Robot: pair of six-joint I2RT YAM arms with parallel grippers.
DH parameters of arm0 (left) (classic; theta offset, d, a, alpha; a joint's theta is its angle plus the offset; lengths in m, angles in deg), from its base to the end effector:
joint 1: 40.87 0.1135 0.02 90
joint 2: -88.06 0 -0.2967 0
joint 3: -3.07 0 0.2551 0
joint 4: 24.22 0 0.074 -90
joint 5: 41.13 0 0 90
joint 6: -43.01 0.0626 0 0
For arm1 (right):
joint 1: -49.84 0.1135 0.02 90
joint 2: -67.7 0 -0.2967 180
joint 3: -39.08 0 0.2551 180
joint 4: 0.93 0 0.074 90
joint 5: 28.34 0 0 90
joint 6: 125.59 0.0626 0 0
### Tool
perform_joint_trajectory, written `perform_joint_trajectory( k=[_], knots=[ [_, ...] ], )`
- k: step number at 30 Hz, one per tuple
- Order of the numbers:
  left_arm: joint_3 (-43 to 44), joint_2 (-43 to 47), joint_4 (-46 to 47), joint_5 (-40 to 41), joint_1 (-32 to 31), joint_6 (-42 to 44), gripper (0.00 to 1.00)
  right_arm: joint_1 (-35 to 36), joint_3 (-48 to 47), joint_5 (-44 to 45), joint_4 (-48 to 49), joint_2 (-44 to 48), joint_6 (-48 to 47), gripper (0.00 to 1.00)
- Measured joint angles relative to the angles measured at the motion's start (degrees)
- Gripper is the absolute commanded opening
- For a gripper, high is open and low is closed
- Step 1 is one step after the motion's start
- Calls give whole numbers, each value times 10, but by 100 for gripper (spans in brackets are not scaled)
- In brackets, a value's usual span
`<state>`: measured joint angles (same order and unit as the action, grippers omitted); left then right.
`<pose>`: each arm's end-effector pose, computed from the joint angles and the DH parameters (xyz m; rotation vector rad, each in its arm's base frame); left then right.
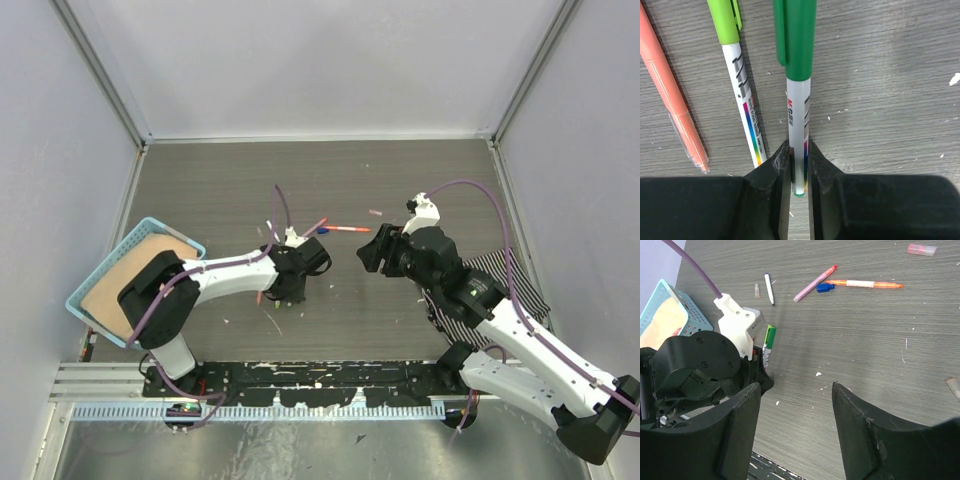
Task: Insert the pens into the pen caps
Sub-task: Place the pen at the center of the board.
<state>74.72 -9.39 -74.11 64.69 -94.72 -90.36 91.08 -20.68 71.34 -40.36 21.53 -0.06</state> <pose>0.2033 -0.2494 0.1666 0.2049 2.7639 -0.0064 0.1458 0.1138 0.3283 0.0067 2.0818 0.6712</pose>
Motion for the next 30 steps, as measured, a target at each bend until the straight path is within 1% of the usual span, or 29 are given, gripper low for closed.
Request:
perform_joint_trajectory(
  k=[9, 13, 24, 28, 30],
  knots=[
    [1, -1, 0, -2, 2, 0, 28, 0, 0, -7, 0, -9, -2, 64],
    [1, -2, 0, -3, 2, 0, 25, 0, 0, -8, 1, -8, -5, 64],
    [1, -2, 0, -7, 2, -13, 23, 0, 0, -8, 1, -8, -9, 64],
    [1, -1, 0, -7, 3, -20, 24, 0, 0, -8, 1, -8, -9, 64],
    [1, -1, 0, -7, 3, -21, 28, 0, 0, -8, 1, -8, -9, 64]
  ],
)
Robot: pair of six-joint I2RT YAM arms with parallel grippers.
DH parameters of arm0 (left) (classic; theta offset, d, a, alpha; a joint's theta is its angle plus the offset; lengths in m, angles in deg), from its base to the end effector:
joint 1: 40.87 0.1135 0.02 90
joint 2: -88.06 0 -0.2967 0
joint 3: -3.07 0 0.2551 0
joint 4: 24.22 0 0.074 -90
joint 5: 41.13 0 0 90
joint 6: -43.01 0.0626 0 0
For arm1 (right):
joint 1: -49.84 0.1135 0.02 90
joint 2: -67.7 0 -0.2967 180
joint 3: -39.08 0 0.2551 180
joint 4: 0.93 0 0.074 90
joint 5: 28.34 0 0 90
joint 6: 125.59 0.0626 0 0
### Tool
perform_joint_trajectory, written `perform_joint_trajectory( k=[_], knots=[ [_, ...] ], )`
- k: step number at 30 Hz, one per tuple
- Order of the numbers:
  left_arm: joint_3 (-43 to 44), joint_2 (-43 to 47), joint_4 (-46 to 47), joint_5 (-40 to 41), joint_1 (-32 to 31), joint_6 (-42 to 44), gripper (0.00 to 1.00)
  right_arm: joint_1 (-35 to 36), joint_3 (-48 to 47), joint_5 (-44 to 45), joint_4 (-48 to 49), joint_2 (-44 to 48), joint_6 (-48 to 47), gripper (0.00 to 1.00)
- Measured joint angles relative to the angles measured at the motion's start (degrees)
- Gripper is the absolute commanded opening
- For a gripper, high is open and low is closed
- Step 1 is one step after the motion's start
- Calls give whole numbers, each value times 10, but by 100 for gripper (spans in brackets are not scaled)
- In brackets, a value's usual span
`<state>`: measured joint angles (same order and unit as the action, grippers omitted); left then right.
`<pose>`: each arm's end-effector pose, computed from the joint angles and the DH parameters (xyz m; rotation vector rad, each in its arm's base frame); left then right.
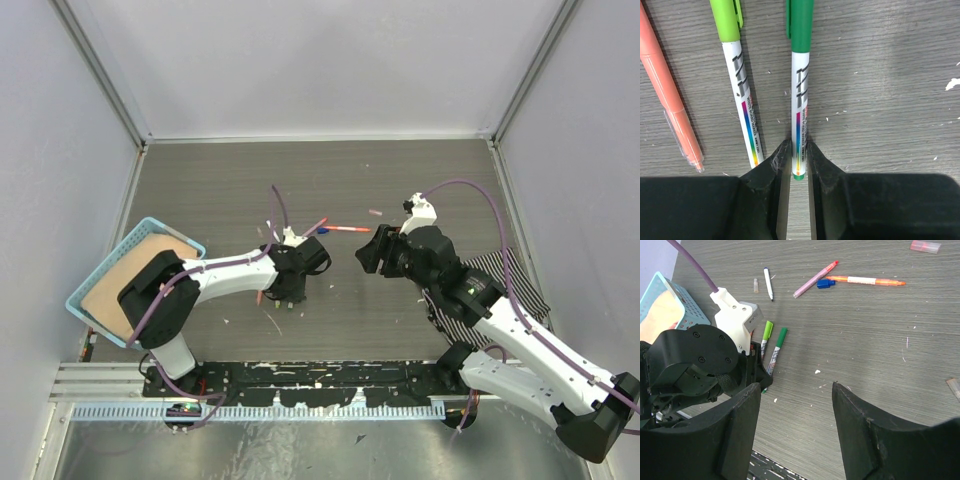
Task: Insert the pens into the pen caps
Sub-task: Place the pen at the center of the board, then pick up the pen from the center of the board.
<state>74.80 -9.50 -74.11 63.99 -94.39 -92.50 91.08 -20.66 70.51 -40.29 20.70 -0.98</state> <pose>0.2045 -0.2490 0.1662 0.1481 2.7770 -0.0253 0.1477 0.1166 0.3259 -0.0212 2.0966 0.6669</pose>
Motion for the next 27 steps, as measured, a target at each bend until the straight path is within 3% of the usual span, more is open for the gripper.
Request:
perform_joint_trajectory(
  k=[4, 15, 27],
  knots=[
    [0, 0, 0, 0, 0, -2, 34, 0, 0, 0, 0, 0, 0, 64],
    [41, 35, -31, 10, 0, 13, 37, 0, 0, 2, 0, 7, -1, 63],
    [95, 199, -44, -3, 40, 130, 42, 0, 1, 39, 7, -2, -34, 68]
  ],
)
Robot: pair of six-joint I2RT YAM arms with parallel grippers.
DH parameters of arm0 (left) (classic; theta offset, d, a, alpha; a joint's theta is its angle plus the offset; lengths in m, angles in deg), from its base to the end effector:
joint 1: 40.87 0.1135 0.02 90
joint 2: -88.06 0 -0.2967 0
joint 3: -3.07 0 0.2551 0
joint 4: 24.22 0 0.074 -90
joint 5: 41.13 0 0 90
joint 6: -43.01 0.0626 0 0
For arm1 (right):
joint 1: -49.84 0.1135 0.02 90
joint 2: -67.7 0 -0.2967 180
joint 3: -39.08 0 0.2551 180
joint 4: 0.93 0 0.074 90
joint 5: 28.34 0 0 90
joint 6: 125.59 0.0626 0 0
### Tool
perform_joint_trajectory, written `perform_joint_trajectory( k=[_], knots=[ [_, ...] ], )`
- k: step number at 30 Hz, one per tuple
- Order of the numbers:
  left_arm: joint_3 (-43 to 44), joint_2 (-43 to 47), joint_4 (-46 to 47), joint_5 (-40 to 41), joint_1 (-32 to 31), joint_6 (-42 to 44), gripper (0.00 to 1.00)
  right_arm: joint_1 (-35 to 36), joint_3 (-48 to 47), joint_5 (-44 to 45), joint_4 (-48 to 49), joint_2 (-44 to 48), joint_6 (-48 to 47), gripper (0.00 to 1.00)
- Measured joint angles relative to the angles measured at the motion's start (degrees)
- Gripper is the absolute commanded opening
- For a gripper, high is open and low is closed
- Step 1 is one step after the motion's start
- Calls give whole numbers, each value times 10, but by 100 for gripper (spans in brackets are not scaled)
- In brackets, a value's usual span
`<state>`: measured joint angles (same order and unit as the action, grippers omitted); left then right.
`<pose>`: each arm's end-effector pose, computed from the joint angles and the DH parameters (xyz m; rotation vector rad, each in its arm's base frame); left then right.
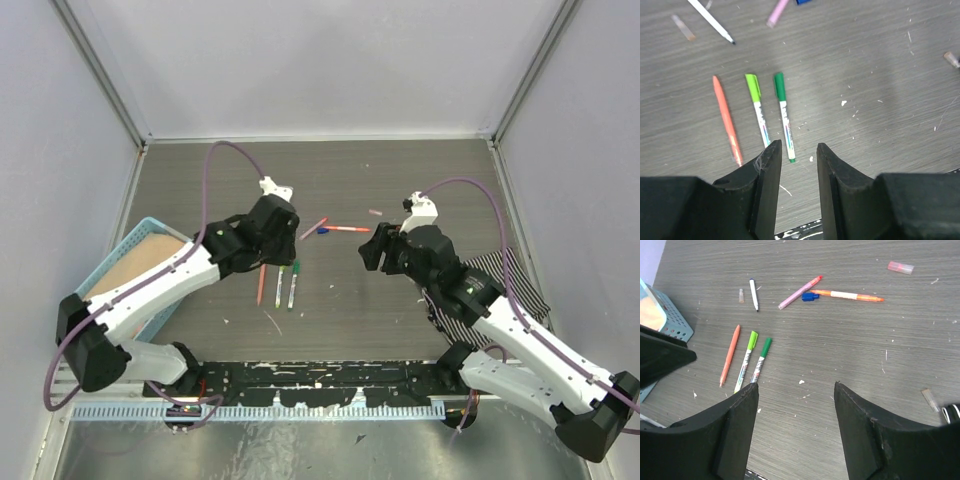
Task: Insert the pens into the pen caps
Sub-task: Pick up the pen from the center of the board.
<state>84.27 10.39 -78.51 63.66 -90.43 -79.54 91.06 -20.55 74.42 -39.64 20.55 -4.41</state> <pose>0.2044 -0.2152 0.3149 0.2495 2.4321 -0.3328 0.1509 0.1138 0.3265 -0.0375 2.0640 0.5708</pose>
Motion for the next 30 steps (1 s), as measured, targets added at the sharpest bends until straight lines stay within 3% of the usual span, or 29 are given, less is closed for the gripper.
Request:
perform_joint_trajectory(
  k=[8, 13, 20, 30],
  knots=[
    [1, 70, -8, -23, 67, 68, 45, 0, 9, -25, 26, -4, -25, 72],
    [1, 57, -4, -32, 85, 106, 46, 0, -15, -56, -3, -43, -30, 72],
    [16, -61, 30, -56, 91, 163, 46, 0, -21, -101, -39, -55, -46, 72],
    [145, -243, 55, -131, 125, 246, 47, 0, -21, -110, -69, -23, -63, 72]
  ],
)
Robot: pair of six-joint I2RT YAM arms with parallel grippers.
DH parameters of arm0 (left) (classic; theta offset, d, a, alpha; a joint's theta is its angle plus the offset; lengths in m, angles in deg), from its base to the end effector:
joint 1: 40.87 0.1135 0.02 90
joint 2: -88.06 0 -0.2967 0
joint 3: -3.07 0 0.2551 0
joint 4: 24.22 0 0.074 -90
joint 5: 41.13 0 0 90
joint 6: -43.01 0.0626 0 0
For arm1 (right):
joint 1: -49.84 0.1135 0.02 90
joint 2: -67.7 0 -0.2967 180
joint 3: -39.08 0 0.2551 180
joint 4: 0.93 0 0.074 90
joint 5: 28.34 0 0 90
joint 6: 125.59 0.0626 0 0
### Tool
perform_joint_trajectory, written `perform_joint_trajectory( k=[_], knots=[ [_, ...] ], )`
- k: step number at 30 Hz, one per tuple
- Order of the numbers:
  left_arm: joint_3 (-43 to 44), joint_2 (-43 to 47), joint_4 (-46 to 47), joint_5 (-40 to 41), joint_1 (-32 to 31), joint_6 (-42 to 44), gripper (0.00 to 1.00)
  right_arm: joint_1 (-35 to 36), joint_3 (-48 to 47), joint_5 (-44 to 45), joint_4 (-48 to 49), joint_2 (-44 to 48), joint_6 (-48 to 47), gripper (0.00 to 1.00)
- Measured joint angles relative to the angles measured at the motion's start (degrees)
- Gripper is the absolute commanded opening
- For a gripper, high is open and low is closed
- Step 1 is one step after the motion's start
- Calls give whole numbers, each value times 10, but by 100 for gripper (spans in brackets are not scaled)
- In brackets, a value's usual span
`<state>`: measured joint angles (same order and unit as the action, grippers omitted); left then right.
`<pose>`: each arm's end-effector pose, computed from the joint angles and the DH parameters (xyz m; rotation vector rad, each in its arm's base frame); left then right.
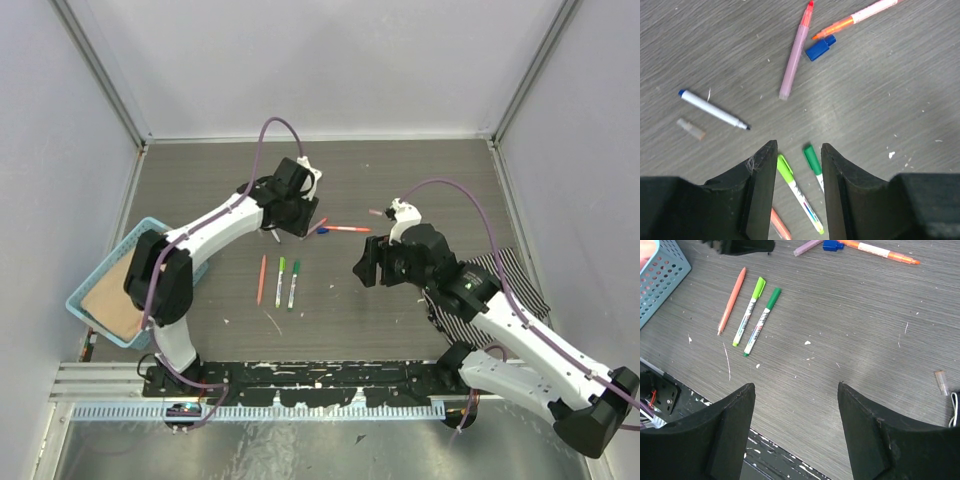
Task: Insert the pens into the pen caps
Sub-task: Pick up the pen from the center of the board.
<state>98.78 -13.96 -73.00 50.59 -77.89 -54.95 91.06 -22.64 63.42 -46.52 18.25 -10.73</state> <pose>0.3313 -0.2475 0.2637 0.6291 2.4755 -0.2718 0.1446 0.1241 0.3181 -0.2978 2.2009 0.6245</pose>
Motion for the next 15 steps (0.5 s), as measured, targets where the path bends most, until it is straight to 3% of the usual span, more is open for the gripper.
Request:
perform_joint_trajectory(
  k=[15],
  knots=[
    [99, -157, 2, -49, 26, 59, 48, 0, 0, -5, -5, -7, -15, 72]
  ],
)
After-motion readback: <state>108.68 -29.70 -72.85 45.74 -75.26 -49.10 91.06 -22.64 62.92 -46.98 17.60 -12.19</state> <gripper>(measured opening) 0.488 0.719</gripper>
